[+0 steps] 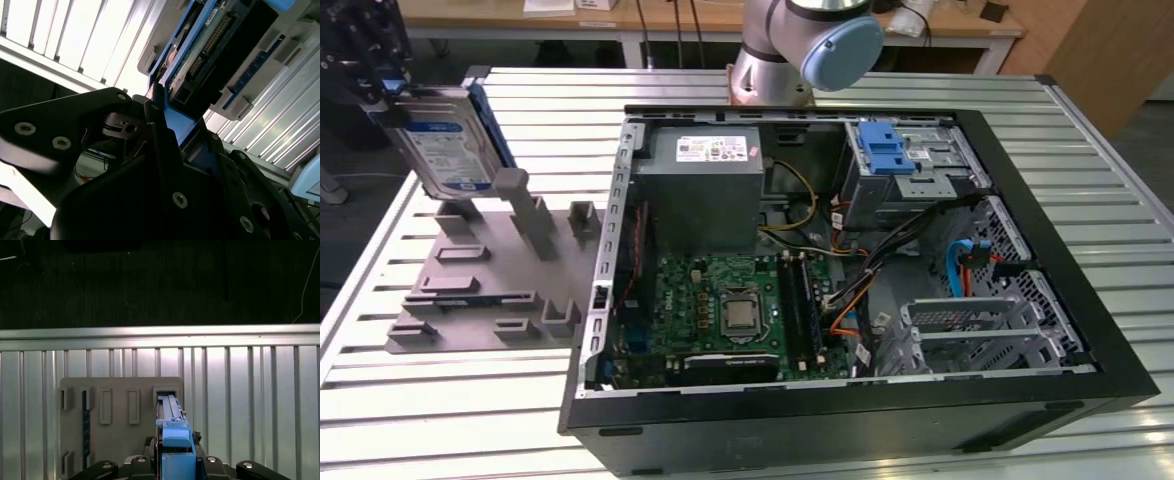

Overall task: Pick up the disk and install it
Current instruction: 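Pick up the disk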

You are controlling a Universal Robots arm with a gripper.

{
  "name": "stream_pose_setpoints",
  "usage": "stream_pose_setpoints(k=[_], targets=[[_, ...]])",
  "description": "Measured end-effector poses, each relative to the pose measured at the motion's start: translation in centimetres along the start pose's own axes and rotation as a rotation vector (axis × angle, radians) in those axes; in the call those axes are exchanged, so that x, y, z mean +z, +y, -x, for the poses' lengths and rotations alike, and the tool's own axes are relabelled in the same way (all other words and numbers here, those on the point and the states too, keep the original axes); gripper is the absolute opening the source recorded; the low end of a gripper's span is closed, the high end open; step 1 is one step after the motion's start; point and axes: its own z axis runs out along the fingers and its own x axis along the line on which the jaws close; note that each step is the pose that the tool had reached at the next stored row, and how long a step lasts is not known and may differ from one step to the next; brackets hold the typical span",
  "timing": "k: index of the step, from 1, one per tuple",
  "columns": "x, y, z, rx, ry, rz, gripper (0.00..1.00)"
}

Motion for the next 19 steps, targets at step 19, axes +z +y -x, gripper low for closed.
stream_pose_setpoints(k=[19], targets=[[-1.38,0.00,-0.01,0.000,-0.0007,0.0001,0.36]])
